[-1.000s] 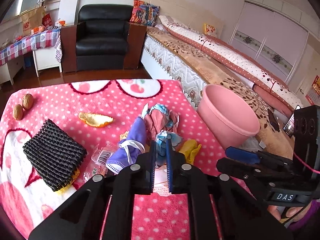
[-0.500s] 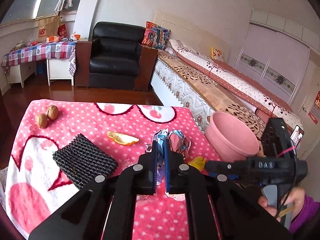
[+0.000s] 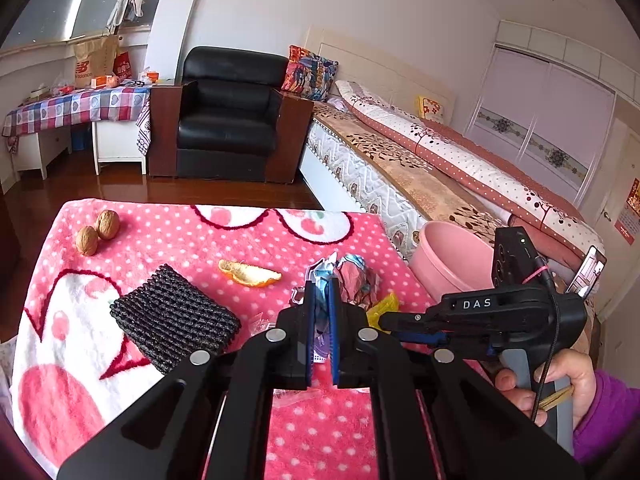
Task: Collect trash
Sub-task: 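Grasp a small blue-white wrapper with the left tool while the right grasps the yellow bag, then carry the wrapper and yellow bag over the pink bucket and open both tools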
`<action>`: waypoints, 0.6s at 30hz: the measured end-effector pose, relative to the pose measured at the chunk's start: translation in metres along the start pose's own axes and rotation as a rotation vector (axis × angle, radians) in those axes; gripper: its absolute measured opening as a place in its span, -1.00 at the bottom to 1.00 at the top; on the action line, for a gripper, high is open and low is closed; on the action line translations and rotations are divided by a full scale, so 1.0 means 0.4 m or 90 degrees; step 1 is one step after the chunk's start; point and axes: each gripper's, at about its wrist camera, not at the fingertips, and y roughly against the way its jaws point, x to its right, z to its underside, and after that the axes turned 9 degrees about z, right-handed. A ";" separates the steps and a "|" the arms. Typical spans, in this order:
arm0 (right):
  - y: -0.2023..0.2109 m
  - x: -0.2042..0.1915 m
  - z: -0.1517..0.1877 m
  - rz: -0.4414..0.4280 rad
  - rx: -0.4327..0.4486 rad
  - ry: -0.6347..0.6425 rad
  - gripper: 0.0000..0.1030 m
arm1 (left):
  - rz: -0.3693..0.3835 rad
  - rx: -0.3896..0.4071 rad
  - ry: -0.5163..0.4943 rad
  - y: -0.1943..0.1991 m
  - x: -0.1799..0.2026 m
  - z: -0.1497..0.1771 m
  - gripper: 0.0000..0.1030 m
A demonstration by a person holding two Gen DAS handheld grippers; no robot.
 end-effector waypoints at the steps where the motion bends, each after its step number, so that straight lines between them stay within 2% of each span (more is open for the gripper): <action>1: 0.003 -0.001 0.003 -0.002 0.006 0.003 -0.78 | -0.001 0.001 0.001 0.002 0.000 0.000 -0.90; 2: 0.012 -0.007 0.005 -0.003 0.017 0.014 -0.85 | -0.001 0.002 0.002 0.004 0.000 0.000 -0.90; 5: 0.044 -0.025 0.010 0.000 0.048 0.051 -0.92 | -0.002 0.007 0.000 0.012 0.004 -0.002 -0.90; 13: 0.178 -0.072 0.039 0.064 0.186 0.171 -0.93 | 0.004 0.010 -0.012 0.009 0.045 -0.011 -0.90; 18: 0.269 -0.068 0.048 0.107 0.272 0.203 -0.93 | 0.031 0.004 -0.023 -0.017 0.096 -0.034 -0.90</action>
